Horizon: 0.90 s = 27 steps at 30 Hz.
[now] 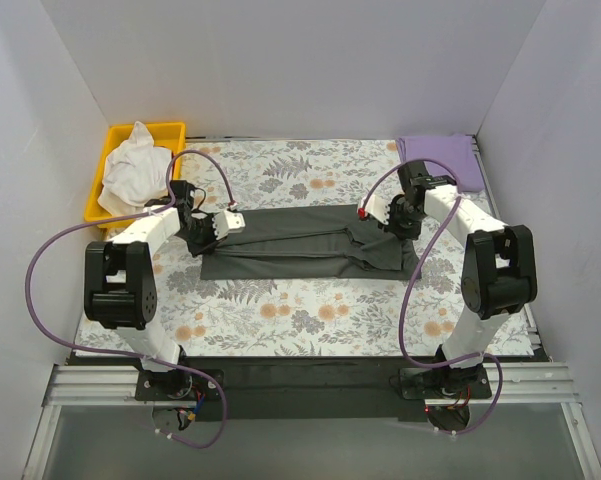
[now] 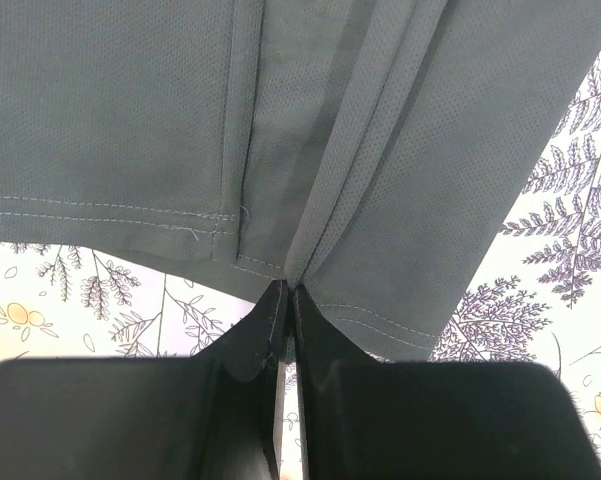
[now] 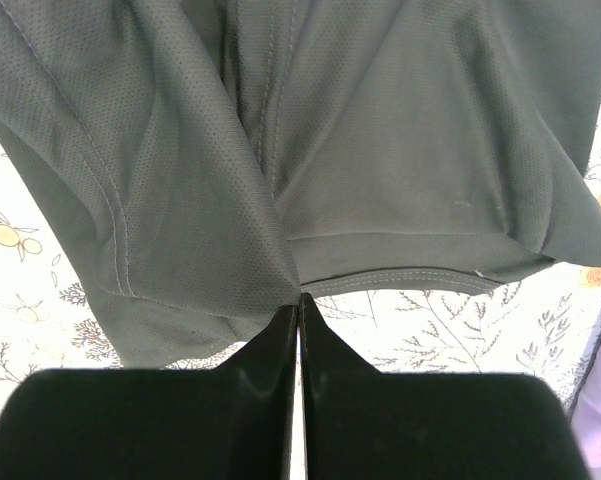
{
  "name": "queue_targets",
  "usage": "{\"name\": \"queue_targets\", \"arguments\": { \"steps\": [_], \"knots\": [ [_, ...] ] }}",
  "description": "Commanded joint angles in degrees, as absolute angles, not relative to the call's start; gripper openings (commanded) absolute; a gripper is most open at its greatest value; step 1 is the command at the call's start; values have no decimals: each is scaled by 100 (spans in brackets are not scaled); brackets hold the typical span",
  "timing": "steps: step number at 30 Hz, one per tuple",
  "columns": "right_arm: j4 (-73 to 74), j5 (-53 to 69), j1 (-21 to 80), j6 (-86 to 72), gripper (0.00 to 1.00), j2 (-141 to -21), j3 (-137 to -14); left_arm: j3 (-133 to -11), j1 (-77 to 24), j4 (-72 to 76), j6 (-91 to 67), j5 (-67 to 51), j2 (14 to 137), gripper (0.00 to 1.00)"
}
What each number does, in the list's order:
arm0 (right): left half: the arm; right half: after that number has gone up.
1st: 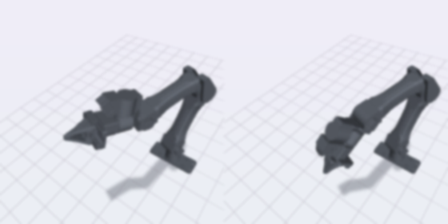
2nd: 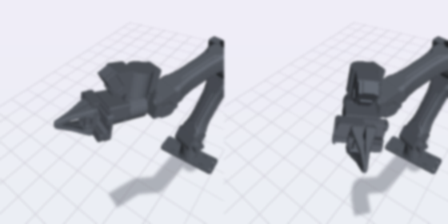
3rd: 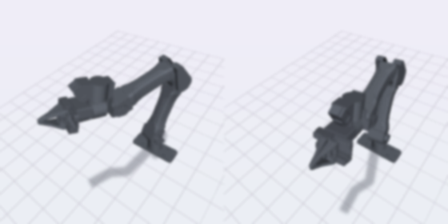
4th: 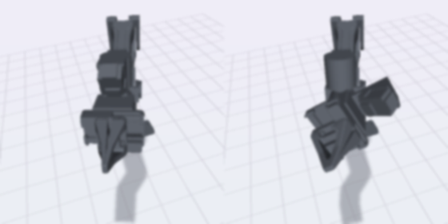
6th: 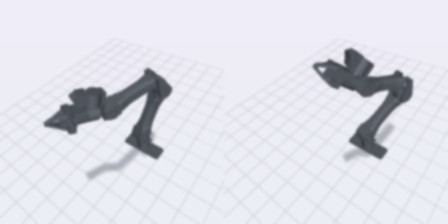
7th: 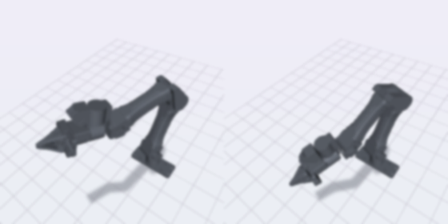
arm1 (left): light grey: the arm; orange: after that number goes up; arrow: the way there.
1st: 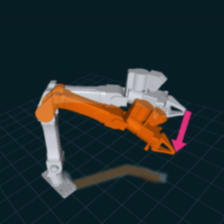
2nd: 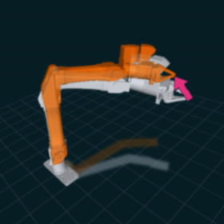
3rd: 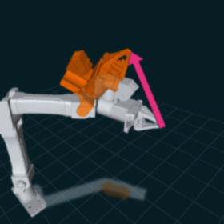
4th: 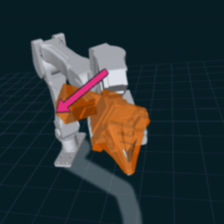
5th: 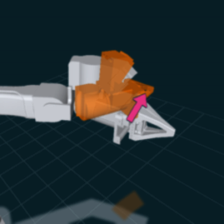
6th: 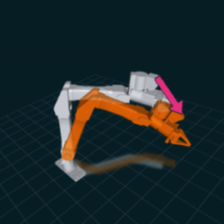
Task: Fold and stack the t-shirts
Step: Fold the tshirt
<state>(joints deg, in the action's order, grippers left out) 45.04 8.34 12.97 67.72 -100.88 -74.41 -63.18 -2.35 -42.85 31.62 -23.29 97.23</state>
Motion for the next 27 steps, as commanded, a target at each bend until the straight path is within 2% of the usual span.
{"name": "queue_targets", "arguments": {
  "steps": [1,15,17,18,20,23,24,25,27],
  "knots": [
    [4544,905,1239,7172,1,-9976,-7682,-6495,-176,-4175,3138,-2373,9694,0],
    [4491,976,1222,7102,1,-10186,-7796,-6408,-158,-3912,3006,-2303,9756,0],
    [4500,967,1222,7049,1,-10248,-7831,-6372,-158,-3780,2892,-2285,9773,5],
    [4517,967,1222,7005,1,-10265,-7840,-6381,-158,-3762,2831,-2363,9791,12],
    [4535,949,1222,6761,1,-10371,-7919,-6547,-158,-3727,2446,-2513,9791,18],
    [4553,940,1152,6470,19,-10406,-7945,-7056,-158,-3911,1892,-3215,9730,30],
    [4561,975,1117,6382,30,-10380,-7954,-7197,-167,-3963,1742,-3417,9712,32],
    [4579,1106,994,6250,35,-10371,-8067,-7407,-184,-3981,1575,-3819,9686,40],
    [4824,1352,853,5899,41,-10380,-8296,-7575,-342,-3973,1093,-4086,9624,44]
  ]
}}
